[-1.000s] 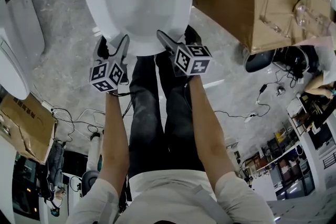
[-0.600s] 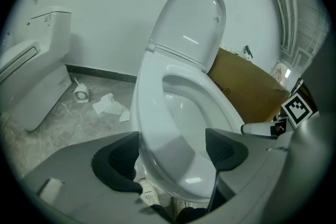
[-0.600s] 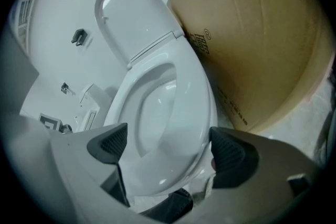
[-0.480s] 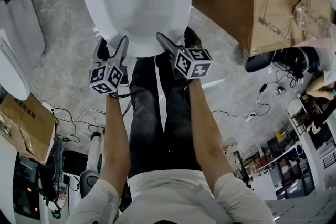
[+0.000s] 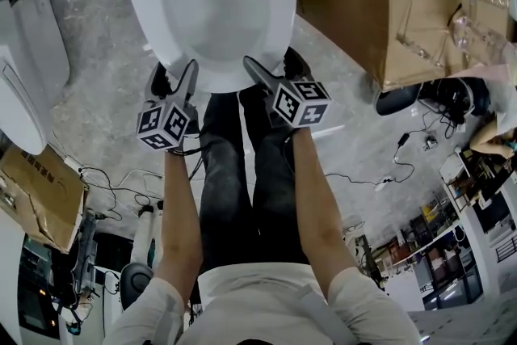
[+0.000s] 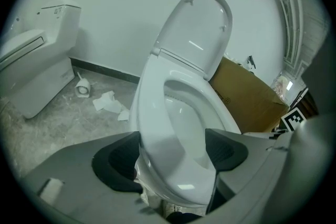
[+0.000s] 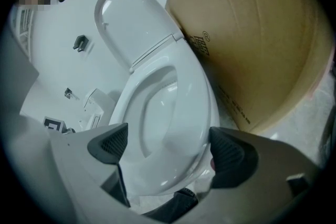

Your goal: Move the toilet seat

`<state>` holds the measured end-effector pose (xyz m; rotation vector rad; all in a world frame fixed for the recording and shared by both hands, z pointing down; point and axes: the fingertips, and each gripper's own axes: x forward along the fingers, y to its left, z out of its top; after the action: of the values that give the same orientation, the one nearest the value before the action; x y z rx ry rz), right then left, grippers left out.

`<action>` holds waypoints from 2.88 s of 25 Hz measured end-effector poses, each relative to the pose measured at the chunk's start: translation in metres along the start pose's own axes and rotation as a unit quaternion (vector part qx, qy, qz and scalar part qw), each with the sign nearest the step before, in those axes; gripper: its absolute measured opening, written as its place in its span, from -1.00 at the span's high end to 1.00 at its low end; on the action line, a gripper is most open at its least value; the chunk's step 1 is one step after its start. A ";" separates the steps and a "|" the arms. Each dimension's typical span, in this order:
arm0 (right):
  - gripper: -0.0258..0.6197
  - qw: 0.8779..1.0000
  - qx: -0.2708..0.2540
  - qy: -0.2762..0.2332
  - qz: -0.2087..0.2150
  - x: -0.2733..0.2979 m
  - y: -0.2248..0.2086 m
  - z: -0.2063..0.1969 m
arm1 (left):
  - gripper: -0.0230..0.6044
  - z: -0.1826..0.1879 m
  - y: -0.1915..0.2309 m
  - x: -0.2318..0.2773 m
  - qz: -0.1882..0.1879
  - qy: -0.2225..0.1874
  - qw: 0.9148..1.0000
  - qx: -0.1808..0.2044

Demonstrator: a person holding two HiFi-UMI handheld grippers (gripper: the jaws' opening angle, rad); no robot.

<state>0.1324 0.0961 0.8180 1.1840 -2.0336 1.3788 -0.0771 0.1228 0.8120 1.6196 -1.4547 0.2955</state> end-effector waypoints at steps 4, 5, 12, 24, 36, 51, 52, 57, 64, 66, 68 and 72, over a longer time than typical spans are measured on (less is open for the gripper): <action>-0.57 1.000 -0.002 -0.008 0.003 -0.005 0.002 0.004 | -0.32 0.004 -0.003 -0.003 0.001 -0.005 1.000 -0.003; -0.50 1.000 0.000 -0.016 0.004 -0.009 0.003 0.006 | -0.32 0.005 -0.004 -0.005 0.002 -0.008 1.000 -0.001; -0.45 0.999 -0.016 -0.043 0.013 -0.030 0.019 0.019 | -0.32 0.020 -0.015 -0.022 0.005 -0.026 0.999 0.023; -0.44 0.995 -0.054 -0.083 0.029 -0.068 0.050 0.048 | -0.32 0.055 -0.039 -0.054 0.002 -0.066 0.997 0.048; -0.44 0.989 -0.033 -0.134 0.056 -0.097 0.077 0.084 | -0.33 0.093 -0.058 -0.080 -0.023 -0.111 0.993 0.035; -0.43 0.978 0.006 -0.189 0.084 -0.126 0.106 0.134 | -0.27 0.162 -0.090 -0.114 -0.035 -0.176 0.979 0.100; -0.43 0.977 0.011 -0.194 0.086 -0.128 0.108 0.138 | -0.21 0.167 -0.094 -0.119 -0.038 -0.179 0.977 0.110; -0.43 0.973 0.032 -0.209 0.089 -0.134 0.115 0.152 | -0.03 0.183 -0.114 -0.134 -0.055 -0.184 0.971 0.146; -0.44 0.967 0.061 -0.231 0.091 -0.141 0.124 0.173 | 0.15 0.194 -0.134 -0.139 -0.066 -0.180 0.970 0.152; -0.44 0.965 0.069 -0.237 0.091 -0.143 0.126 0.179 | 0.23 0.198 -0.139 -0.140 -0.069 -0.179 0.970 0.149; -0.44 0.962 0.077 -0.244 0.091 -0.146 0.129 0.185 | 0.26 0.205 -0.143 -0.142 -0.073 -0.181 0.969 0.151; -0.45 0.957 0.092 -0.259 0.093 -0.150 0.133 0.196 | 0.26 0.221 -0.149 -0.146 -0.071 -0.196 0.966 0.155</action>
<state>0.1290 0.0025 0.5537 1.6047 -2.4662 1.4867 -0.0696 0.0398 0.5197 2.1182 -1.6321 0.1261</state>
